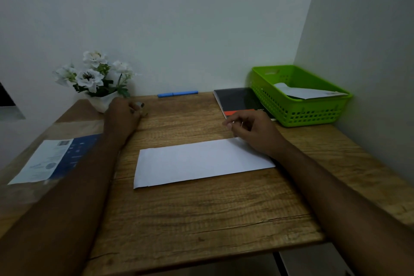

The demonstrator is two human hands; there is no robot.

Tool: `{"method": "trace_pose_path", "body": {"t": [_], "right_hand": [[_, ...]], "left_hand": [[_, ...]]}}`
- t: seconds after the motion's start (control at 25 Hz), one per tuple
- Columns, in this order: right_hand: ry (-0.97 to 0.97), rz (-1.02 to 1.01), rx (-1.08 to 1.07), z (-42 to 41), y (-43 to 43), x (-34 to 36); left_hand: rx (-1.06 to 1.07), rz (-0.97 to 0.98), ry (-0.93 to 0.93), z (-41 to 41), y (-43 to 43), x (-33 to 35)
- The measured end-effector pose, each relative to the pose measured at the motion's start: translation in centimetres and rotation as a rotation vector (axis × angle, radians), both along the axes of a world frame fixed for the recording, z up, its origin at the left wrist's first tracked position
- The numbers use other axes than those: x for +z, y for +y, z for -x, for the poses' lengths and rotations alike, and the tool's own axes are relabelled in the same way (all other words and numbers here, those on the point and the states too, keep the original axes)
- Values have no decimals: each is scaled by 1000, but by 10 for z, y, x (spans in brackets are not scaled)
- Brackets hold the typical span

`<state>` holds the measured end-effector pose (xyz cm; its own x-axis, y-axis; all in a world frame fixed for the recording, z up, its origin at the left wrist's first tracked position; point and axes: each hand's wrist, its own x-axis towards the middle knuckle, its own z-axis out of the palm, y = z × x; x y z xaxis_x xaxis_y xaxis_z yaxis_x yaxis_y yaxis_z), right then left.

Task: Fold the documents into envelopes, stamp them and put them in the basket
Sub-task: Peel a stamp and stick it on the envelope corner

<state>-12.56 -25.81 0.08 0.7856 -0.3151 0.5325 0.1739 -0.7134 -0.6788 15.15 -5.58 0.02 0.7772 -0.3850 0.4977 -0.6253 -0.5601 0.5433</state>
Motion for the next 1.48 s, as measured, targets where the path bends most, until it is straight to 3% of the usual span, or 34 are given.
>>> {"method": "trace_pose_path", "body": {"t": [0.28,0.4,0.52,0.8,0.96,1.16,1.28,1.48], "right_hand": [[-5,14,18,-3,6,0],[-23,23,36,-6,14,-1],[-69,9,11,-7,23,-3],[-205,96,-133,-7,33,1],[-230,57,-127,-8,33,3],[-296,-29,-129,-8,28,3],[-283,-30,-124,-8,27,2],[-209,-160,-116,-7,31,4]], "left_hand": [[-121,204,122,26,-10,23],[-326,483,548,73,-21,31],[-468,480,716,117,-33,31],[-582,346,788,158,-38,30],[-578,375,838,158,-39,29],[-731,498,1067,154,-42,28],[-743,458,1010,153,-43,26],[-562,441,869,147,-44,22]]}}
